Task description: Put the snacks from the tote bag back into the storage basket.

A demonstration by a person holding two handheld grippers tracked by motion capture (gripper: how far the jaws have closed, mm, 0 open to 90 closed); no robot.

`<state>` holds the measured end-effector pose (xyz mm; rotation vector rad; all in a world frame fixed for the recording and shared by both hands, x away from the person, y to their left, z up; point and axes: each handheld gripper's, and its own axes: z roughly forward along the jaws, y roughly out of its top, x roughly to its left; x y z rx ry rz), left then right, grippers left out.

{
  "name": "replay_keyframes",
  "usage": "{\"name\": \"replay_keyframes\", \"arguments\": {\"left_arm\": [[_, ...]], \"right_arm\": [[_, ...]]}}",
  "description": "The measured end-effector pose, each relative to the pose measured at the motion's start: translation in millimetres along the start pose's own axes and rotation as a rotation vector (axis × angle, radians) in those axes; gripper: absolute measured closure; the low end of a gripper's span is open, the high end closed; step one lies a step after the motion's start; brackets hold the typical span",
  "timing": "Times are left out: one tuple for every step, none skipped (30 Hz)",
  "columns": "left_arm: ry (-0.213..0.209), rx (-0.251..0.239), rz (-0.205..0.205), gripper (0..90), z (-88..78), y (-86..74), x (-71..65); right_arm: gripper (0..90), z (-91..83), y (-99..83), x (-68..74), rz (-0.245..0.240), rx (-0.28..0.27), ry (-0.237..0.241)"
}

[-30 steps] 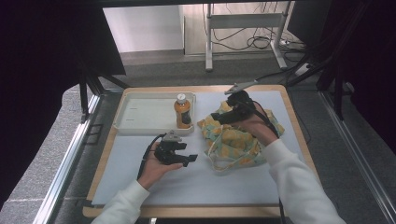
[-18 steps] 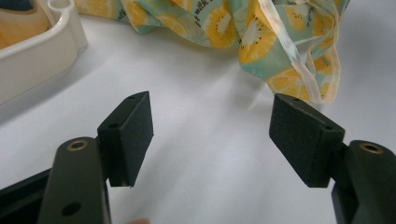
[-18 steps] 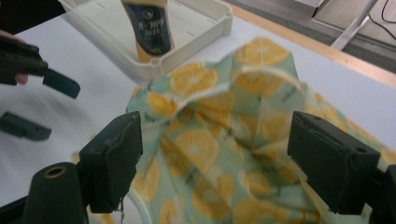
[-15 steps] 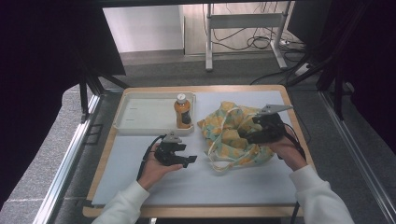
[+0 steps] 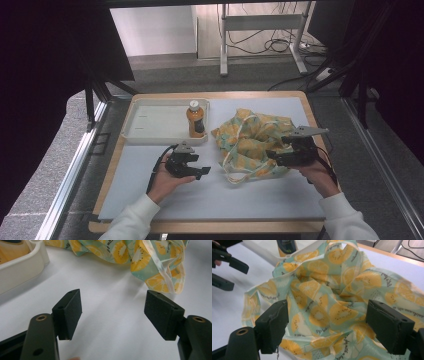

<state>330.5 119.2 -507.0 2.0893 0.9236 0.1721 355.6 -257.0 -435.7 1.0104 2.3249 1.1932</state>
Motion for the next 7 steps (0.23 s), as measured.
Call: {"name": "replay_keyframes", "arguments": {"left_arm": [[0.0,-0.001,-0.001,29.8,0.4,0.2,-0.4],[-0.001,-0.001,0.001,29.7,0.6,0.4,-0.6],[-0.002,-0.002,0.002,29.7,0.7,0.6,-0.7],[-0.004,-0.001,0.004,29.7,0.6,0.8,-0.5],[-0.003,-0.002,0.005,29.7,0.5,0.9,-0.1],[-0.003,-0.002,0.003,29.7,0.4,0.9,0.4],[-0.002,-0.002,0.002,29.7,0.3,0.8,1.0]], "right_arm": [[18.8,-0.6,0.4,-0.4,0.001,-0.004,0.0],[18.8,-1.6,0.8,-0.6,0.002,-0.007,-0.004],[18.8,-2.9,1.0,-1.0,0.003,-0.013,-0.005],[18.8,-4.0,0.9,-1.3,0.006,-0.015,-0.003],[18.8,-4.7,0.5,-1.8,0.005,-0.017,-0.003],[18.8,-5.0,-0.1,-2.3,0.003,-0.017,-0.007],[18.8,-4.9,-0.9,-2.6,0.004,-0.013,-0.009]]}}
